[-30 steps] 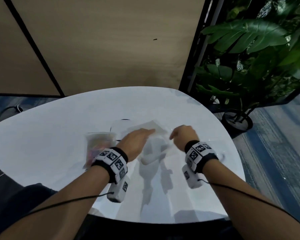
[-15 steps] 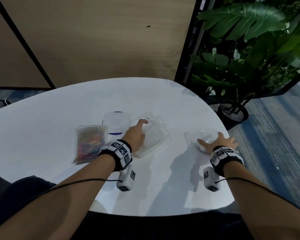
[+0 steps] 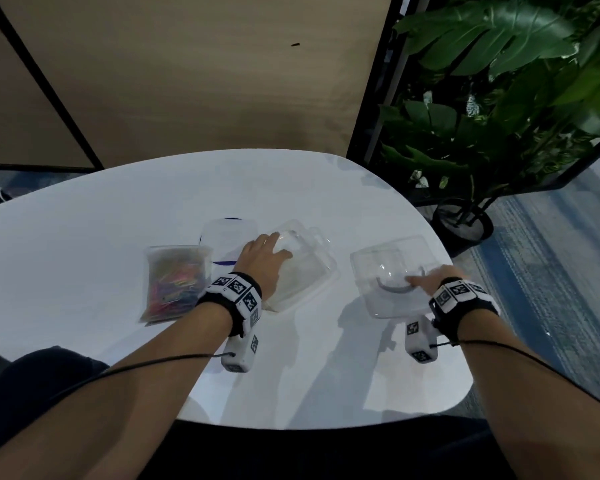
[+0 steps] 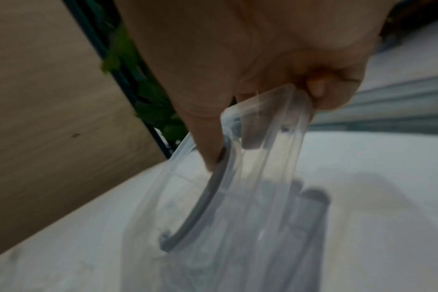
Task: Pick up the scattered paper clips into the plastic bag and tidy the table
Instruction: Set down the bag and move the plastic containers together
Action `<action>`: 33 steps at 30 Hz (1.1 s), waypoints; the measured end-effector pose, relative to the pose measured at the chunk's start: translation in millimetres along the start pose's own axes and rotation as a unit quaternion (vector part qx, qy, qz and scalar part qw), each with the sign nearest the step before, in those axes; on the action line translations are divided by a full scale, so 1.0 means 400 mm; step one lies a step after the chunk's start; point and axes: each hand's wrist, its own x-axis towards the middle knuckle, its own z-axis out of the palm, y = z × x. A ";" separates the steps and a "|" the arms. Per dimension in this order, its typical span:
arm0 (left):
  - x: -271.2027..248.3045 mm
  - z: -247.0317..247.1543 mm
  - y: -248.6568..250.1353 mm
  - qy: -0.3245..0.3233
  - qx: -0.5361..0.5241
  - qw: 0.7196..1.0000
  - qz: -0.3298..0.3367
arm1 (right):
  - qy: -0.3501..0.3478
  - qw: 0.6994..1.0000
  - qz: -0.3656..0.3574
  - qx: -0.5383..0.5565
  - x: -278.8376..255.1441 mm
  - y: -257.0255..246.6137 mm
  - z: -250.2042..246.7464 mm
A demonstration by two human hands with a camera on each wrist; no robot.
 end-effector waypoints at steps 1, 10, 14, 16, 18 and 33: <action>-0.003 -0.016 -0.007 0.006 -0.031 0.999 -0.017 | 0.041 0.999 -0.031 0.015 -0.004 -0.023 -0.025; -0.072 -0.134 -0.093 -0.008 -0.283 0.943 -0.174 | 0.000 0.870 -0.305 0.388 -0.116 -0.275 -0.066; -0.098 -0.104 -0.103 -0.024 -0.291 0.931 -0.219 | -0.170 0.864 -0.318 0.352 -0.146 -0.333 0.030; -0.098 -0.086 -0.100 -0.043 -0.316 0.918 -0.235 | -0.205 0.878 -0.304 0.307 -0.139 -0.331 0.077; -0.094 -0.069 -0.096 -0.054 -0.339 0.907 -0.243 | -0.213 0.898 -0.287 0.256 -0.125 -0.322 0.115; -0.073 -0.028 -0.079 -0.012 -0.292 0.913 -0.284 | -0.095 0.973 -0.155 0.141 -0.129 -0.320 0.167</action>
